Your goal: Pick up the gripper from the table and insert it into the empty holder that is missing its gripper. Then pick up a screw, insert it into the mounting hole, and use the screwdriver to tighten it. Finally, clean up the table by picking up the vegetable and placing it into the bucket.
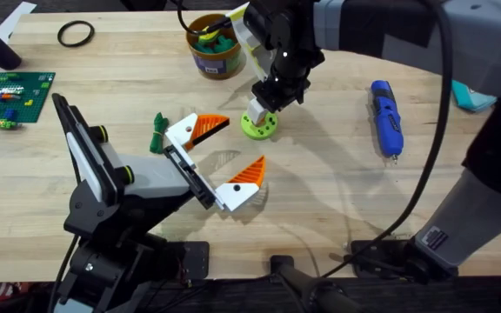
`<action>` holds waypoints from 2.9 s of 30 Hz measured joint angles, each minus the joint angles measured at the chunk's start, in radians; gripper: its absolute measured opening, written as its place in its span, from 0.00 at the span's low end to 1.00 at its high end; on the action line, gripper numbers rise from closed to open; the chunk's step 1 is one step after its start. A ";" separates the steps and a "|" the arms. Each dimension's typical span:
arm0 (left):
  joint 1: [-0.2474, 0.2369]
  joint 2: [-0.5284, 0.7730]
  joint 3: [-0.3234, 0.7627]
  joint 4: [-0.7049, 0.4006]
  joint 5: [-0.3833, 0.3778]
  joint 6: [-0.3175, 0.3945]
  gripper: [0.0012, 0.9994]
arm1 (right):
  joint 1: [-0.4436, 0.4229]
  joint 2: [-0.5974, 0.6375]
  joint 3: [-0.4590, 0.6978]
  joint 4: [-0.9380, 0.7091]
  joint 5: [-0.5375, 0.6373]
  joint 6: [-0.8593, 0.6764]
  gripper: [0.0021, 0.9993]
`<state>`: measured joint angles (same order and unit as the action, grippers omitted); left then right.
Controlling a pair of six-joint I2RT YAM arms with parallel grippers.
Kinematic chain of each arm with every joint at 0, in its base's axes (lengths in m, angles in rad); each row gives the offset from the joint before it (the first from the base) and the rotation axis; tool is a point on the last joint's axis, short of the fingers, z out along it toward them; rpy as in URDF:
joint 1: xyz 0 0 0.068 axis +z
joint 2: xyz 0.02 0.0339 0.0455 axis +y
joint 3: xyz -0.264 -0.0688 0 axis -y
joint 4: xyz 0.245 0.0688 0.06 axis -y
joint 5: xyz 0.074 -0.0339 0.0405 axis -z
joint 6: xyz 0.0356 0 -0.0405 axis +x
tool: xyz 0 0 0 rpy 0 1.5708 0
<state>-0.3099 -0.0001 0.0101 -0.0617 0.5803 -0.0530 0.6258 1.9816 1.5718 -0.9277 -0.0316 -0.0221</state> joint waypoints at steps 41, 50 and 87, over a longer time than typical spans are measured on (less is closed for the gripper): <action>0.000 0.000 0.000 0.000 -0.001 -0.001 0.98 | 0.025 0.033 -0.002 -0.041 0.008 -0.005 0.51; 0.000 0.000 0.000 0.000 -0.001 -0.001 0.98 | 0.025 0.034 -0.002 -0.041 0.008 -0.005 0.51; 0.000 0.000 0.000 0.000 -0.001 -0.001 0.98 | 0.048 0.032 -0.002 -0.039 0.068 -0.008 0.44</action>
<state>-0.3099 -0.0002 0.0101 -0.0616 0.5797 -0.0536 0.6739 2.0132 1.5700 -0.9663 0.0369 -0.0303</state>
